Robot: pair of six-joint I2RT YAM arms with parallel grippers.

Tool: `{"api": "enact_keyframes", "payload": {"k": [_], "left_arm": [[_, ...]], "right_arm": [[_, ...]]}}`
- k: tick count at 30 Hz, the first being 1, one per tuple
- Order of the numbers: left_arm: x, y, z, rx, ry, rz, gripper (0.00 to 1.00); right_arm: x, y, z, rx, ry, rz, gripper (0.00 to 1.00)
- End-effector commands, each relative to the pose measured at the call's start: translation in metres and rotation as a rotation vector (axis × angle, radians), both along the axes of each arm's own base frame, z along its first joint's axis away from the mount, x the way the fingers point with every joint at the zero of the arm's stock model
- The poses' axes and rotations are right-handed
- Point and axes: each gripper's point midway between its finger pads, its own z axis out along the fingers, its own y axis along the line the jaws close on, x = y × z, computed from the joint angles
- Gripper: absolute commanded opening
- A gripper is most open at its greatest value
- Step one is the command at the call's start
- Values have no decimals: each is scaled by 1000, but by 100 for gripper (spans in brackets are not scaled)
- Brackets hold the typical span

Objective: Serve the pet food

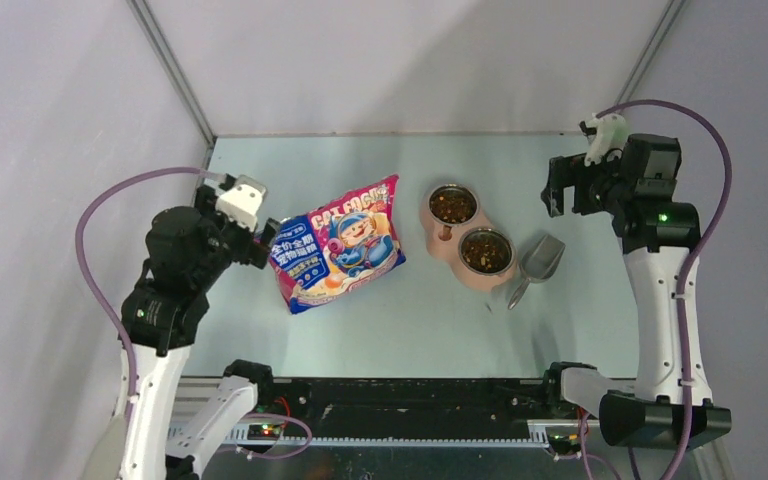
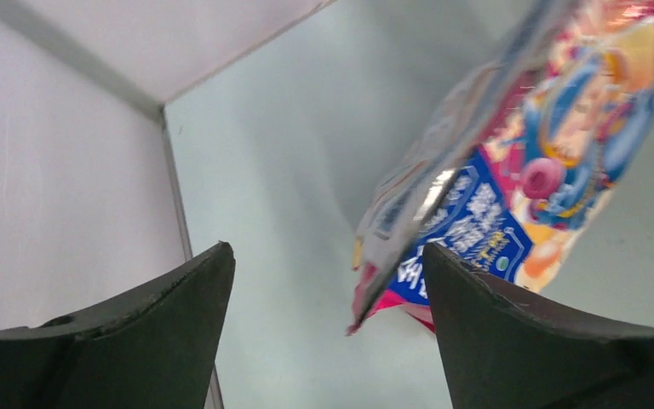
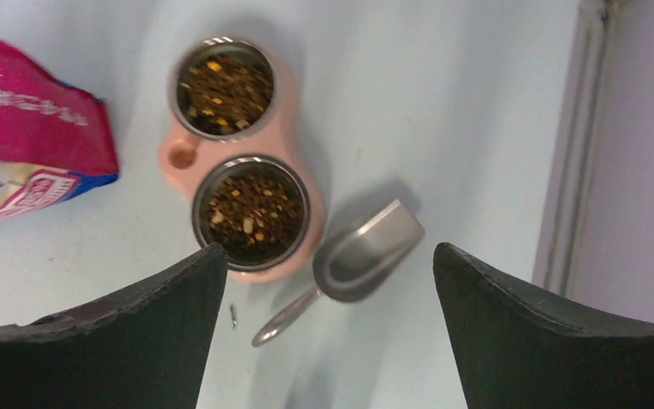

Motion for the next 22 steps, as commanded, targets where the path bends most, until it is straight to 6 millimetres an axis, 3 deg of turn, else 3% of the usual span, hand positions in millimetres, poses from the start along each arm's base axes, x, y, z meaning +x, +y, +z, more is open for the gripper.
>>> {"api": "enact_keyframes", "payload": {"k": [1, 3, 4, 5, 6, 8, 9, 11, 14, 17, 22], "left_arm": [[11, 37, -10, -143, 83, 315, 90], [10, 28, 0, -191, 123, 286, 97], [7, 24, 18, -211, 103, 263, 99], [11, 20, 23, -220, 104, 247, 99], [11, 20, 44, -244, 47, 247, 100], [7, 25, 69, -275, -56, 247, 100], [6, 31, 73, -299, -75, 269, 100], [0, 47, 80, -343, -121, 340, 100], [-17, 57, 78, -326, -183, 368, 100], [-25, 46, 75, -309, -210, 287, 100], [-28, 37, 86, -382, -215, 257, 100]], "right_arm": [[-16, -39, -22, -28, 121, -284, 94], [-19, -36, -13, -9, 93, -282, 94], [-17, -34, 0, 0, 59, -275, 94], [-15, -31, 8, 13, 35, -261, 94], [-11, -30, 30, 30, -24, -259, 95], [-6, -25, 63, 77, -122, -253, 95], [-5, -23, 83, 116, -184, -266, 95], [-9, -22, 105, 153, -251, -274, 95], [-20, -22, 121, 159, -322, -280, 95], [-39, -19, 138, 156, -415, -258, 96], [-61, -18, 133, 157, -419, -260, 99]]}}
